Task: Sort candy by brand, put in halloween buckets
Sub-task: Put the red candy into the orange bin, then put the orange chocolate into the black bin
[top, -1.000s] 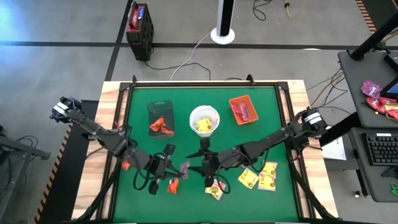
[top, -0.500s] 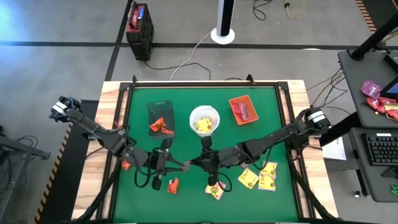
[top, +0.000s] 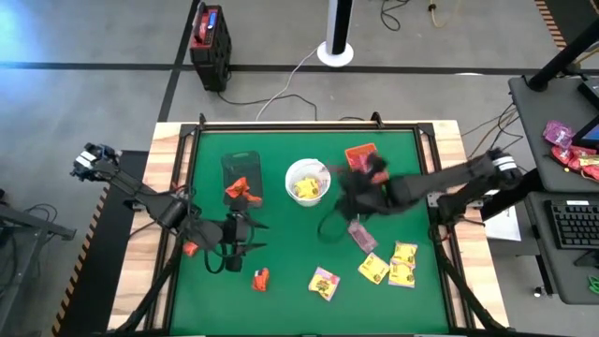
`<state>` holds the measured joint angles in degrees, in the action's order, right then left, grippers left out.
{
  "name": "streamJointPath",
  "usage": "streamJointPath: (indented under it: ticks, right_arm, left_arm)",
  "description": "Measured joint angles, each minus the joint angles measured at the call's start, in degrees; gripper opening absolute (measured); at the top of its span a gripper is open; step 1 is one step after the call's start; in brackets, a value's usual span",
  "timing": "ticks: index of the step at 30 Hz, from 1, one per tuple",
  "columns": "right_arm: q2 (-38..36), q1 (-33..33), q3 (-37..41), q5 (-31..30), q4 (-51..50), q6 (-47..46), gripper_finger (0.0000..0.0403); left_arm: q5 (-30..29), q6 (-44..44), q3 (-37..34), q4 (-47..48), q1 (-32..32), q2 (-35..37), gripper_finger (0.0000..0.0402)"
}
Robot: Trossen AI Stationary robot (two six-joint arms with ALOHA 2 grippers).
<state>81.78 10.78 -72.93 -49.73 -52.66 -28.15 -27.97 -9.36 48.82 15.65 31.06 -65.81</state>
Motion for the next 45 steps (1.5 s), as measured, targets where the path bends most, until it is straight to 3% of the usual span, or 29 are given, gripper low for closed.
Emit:
streamJointPath:
  ticks: [3,6,11,15,22,28,45]
  right_arm:
    - [-1.3,-6.6,1.1,2.0,-13.7,-19.2,0.0009]
    - [-1.6,-12.5,2.7,6.6,-19.5,-26.5,0.0009]
    - [-1.2,-18.6,4.3,10.0,-17.1,-22.9,0.0009]
    - [-1.0,-20.6,4.6,12.7,-14.8,-19.2,0.0009]
    - [-1.1,-19.6,4.6,12.7,-12.7,-18.3,0.0018]
    - [-1.1,-18.9,4.6,12.7,-11.4,-17.6,0.0028]
    - [-1.1,-17.3,4.7,12.7,-10.8,-16.8,0.0041]
  left_arm:
    - [2.6,-4.2,0.0,3.5,0.2,-1.7,0.0192]
    - [5.3,-8.3,0.0,5.9,0.5,-4.8,0.0192]
    - [11.8,-14.0,0.0,7.7,1.1,-10.3,0.0192]
    - [13.6,-17.0,0.0,8.4,2.3,-14.5,0.0192]
    - [15.2,-17.2,0.0,7.7,5.4,-21.3,0.019]
    - [15.2,-16.7,-0.1,4.8,5.6,-23.1,0.0179]
    - [16.7,-17.3,-0.5,0.1,5.5,-27.8,0.0105]
